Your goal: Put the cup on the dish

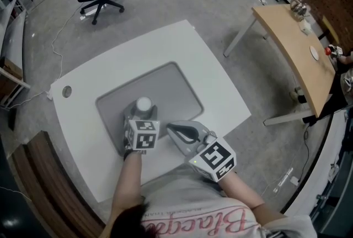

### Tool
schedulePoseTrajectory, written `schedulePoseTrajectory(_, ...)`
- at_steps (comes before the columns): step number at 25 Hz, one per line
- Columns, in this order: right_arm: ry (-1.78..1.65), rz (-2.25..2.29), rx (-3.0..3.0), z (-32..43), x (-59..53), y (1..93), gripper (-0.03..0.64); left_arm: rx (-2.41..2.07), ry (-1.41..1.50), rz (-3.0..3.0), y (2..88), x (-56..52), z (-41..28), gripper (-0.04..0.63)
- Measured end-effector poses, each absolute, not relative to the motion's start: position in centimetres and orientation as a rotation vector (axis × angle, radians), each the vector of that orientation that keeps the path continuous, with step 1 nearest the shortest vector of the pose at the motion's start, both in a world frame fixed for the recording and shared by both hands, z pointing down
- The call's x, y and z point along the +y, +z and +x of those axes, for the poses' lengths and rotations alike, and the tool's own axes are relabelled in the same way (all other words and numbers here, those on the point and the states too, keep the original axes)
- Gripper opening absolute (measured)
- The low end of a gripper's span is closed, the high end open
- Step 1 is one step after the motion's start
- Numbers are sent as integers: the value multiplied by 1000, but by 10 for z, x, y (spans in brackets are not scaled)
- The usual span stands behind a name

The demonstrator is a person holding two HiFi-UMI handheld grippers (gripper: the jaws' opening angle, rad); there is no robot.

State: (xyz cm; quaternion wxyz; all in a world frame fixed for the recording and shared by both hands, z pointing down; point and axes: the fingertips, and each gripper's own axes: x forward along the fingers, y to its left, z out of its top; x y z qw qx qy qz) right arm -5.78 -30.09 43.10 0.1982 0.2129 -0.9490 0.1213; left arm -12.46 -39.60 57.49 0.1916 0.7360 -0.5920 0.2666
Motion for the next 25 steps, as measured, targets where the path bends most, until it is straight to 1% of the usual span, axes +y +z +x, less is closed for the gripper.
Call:
schedulePoseTrajectory(5,319,609,-2668,-57,-296,426,2,-1679,746,2085,556,-388,-129,299)
schedulePoseTrajectory(8,301,616,-2675,-57,-289,424,2,-1702,729,2082,541,-376,-135,296)
schedulePoseTrajectory(10,284,622,-2680,-57,-283,421,1,-1743,689,2068,528,-365,-140,264)
schedulePoseTrajectory(11,277,626,-2682,-57,-280,420,1,-1763,665,2060,522,-359,-142,229)
schedulePoseTrajectory(13,268,637,-2686,-57,-274,417,0,-1790,628,2051,513,-346,-145,192)
schedulePoseTrajectory(18,264,670,-2695,-58,-255,413,0,-1844,599,2035,497,-314,-151,12)
schedulePoseTrajectory(19,260,677,-2698,-58,-252,412,0,-1846,597,2042,496,-308,-150,0)
schedulePoseTrajectory(25,254,745,-2698,-53,-229,406,0,-1815,540,2129,479,-277,-135,0)
